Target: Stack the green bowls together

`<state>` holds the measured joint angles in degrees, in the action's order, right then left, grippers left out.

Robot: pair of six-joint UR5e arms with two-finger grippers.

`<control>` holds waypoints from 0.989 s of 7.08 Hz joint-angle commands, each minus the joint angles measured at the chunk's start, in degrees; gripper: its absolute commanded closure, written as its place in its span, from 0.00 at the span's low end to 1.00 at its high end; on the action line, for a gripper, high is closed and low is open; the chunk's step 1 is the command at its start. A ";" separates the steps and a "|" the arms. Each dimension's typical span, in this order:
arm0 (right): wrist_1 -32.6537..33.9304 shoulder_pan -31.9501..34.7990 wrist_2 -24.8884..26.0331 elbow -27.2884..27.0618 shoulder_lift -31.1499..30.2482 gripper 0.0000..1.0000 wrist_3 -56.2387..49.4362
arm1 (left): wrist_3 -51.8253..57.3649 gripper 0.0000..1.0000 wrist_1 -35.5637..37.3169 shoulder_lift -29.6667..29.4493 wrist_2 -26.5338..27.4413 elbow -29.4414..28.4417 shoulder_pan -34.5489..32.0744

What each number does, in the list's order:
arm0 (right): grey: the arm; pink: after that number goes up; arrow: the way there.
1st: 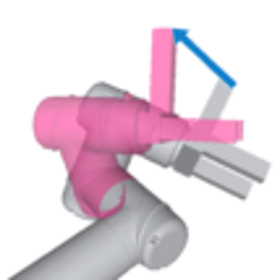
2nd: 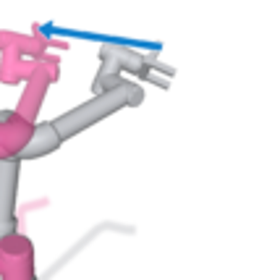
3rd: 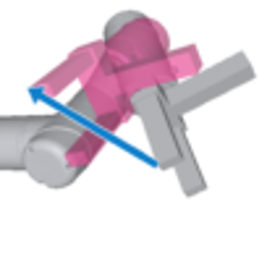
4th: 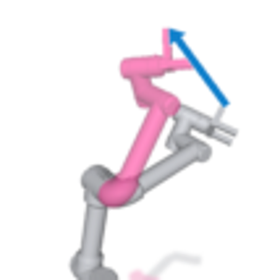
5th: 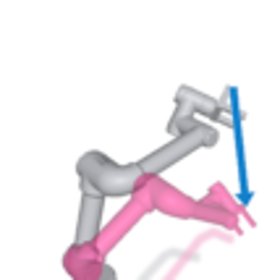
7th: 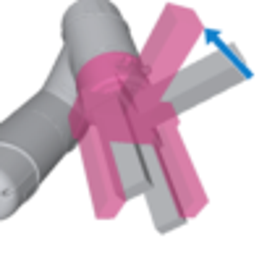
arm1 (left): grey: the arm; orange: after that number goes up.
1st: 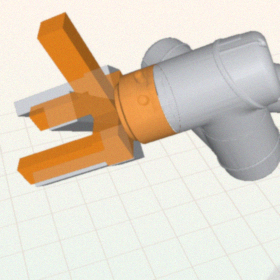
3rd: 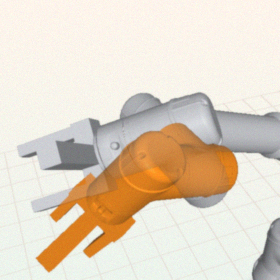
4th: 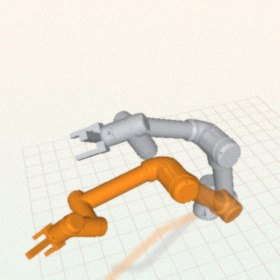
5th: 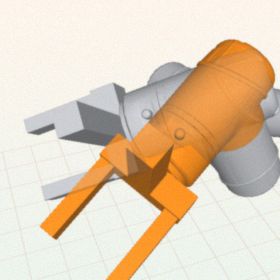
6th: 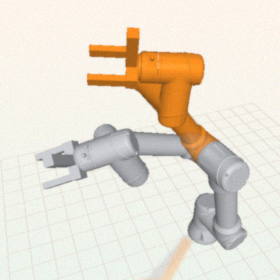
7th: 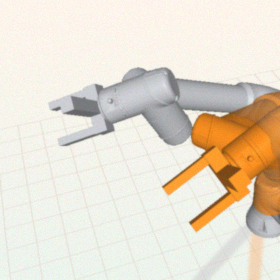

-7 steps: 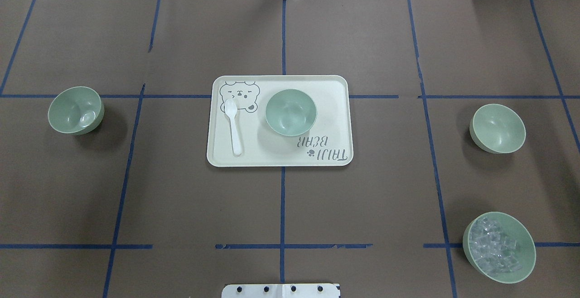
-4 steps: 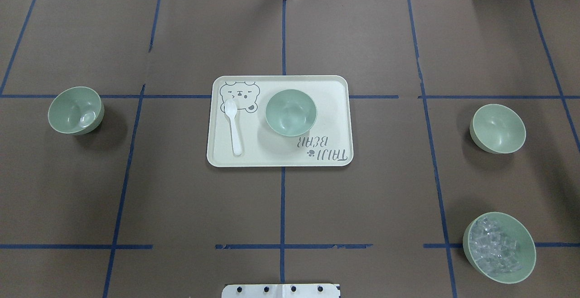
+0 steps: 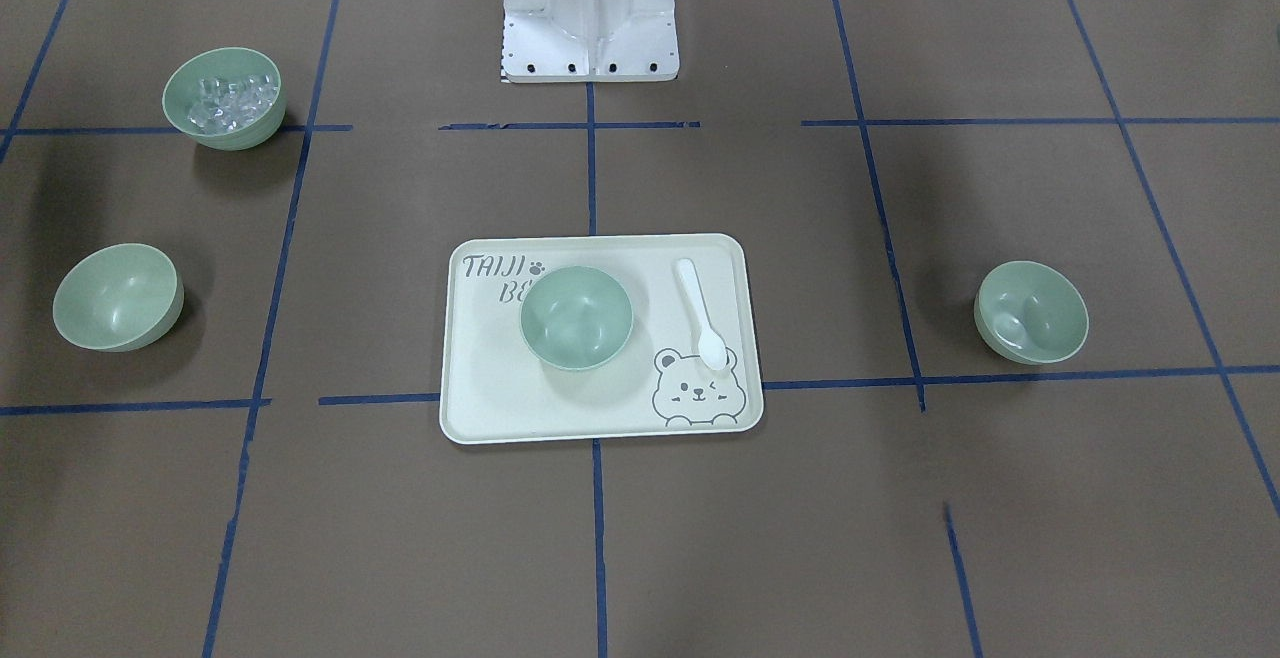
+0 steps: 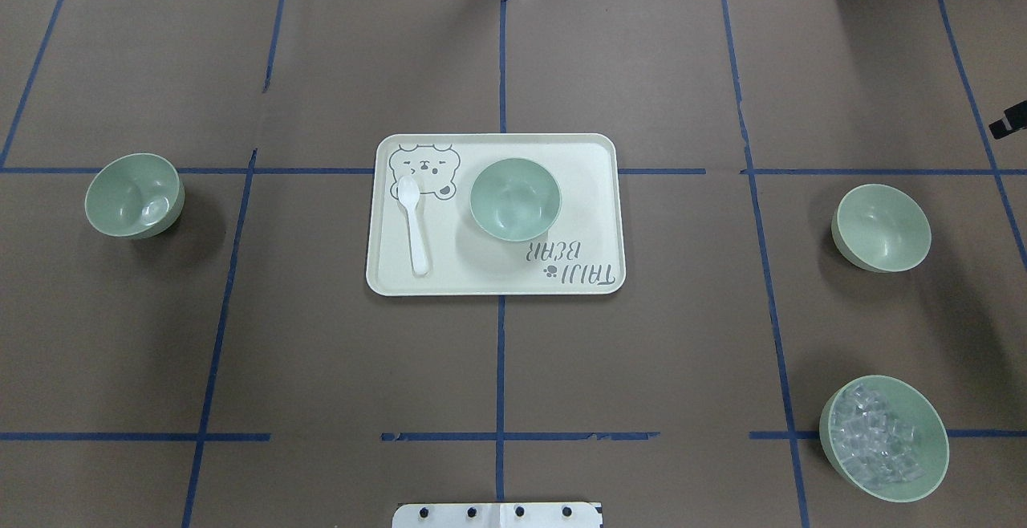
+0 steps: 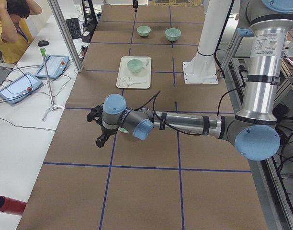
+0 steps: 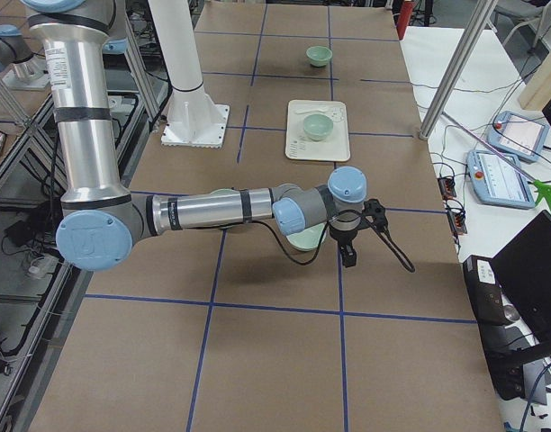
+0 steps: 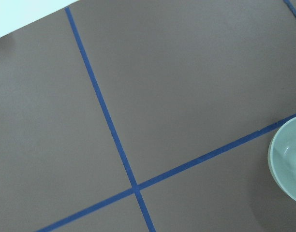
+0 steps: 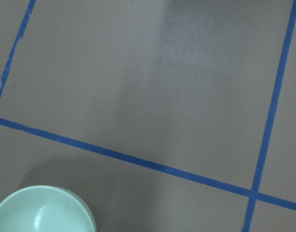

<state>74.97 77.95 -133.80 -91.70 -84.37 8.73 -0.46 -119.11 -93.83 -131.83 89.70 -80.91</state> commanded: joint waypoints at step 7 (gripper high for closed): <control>-0.79 -3.07 0.21 0.03 0.88 0.00 0.68 | -45.06 0.37 -15.53 0.49 13.61 -4.70 23.25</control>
<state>74.18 74.91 -133.59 -91.67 -83.50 9.41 -44.06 -132.95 -93.35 -119.56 86.18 -58.95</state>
